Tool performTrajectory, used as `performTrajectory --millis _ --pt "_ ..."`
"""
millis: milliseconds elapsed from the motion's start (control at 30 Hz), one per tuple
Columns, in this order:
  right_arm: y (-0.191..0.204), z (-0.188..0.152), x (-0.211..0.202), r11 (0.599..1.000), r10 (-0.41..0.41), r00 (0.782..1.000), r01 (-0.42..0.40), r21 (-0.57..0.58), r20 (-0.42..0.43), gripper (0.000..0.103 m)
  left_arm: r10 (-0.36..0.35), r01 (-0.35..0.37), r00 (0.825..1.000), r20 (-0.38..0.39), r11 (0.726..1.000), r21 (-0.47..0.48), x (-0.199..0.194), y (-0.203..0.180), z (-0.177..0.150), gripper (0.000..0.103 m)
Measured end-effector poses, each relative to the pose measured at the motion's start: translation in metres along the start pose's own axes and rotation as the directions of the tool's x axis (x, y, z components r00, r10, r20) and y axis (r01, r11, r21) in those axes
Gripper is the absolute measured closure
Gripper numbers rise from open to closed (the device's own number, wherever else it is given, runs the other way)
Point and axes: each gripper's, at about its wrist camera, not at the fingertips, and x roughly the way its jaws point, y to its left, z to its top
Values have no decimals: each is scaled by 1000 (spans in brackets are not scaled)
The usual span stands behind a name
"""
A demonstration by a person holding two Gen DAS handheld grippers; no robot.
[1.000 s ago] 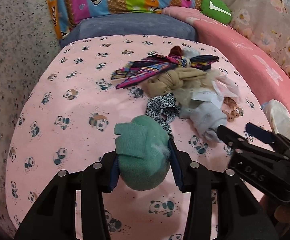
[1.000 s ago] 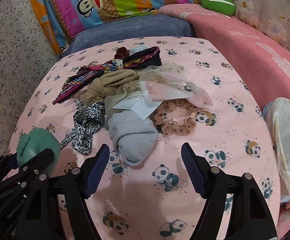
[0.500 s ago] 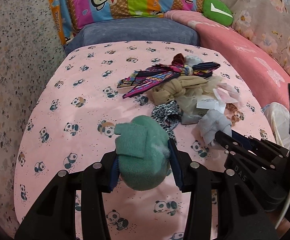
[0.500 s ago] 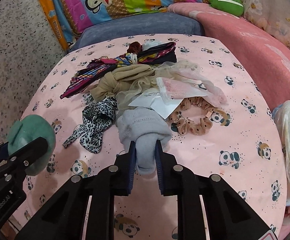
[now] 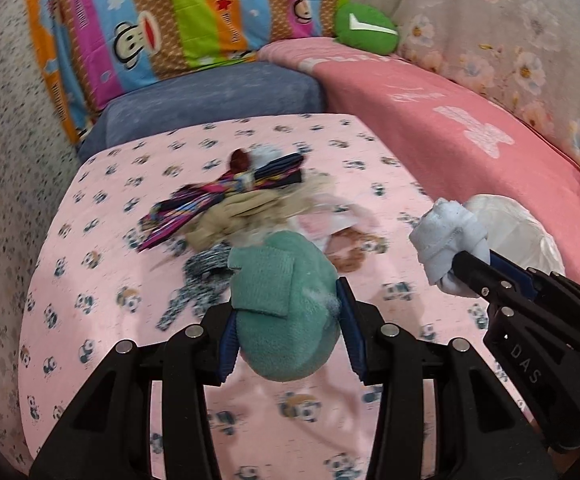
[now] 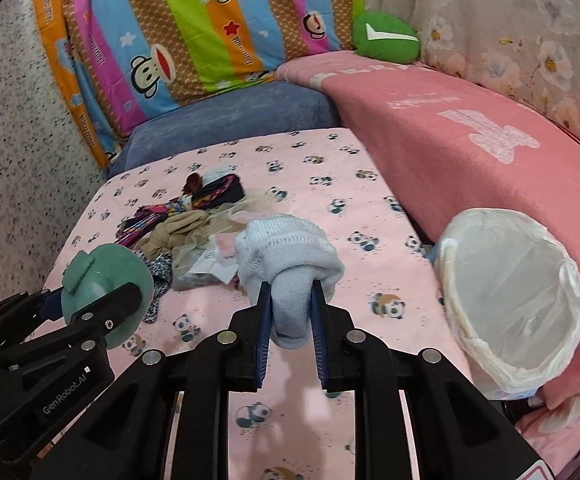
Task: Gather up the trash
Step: 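Carry both items over the white trash bag and open both grippers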
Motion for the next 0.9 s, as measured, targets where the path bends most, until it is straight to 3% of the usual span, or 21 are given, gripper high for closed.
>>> performTrajectory --millis 233,500,900 --pt "-66 1 -20 992 -83 996 79 100 38 85 -60 59 998 9 993 102 5 -69 10 61" --pt "-139 -9 -24 962 -167 986 157 221 25 85 -145 143 989 -4 971 192 20 -144 21 61" --pt "-206 -14 -12 920 -239 971 225 320 4 85 -314 321 947 -70 916 241 56 -228 48 59"
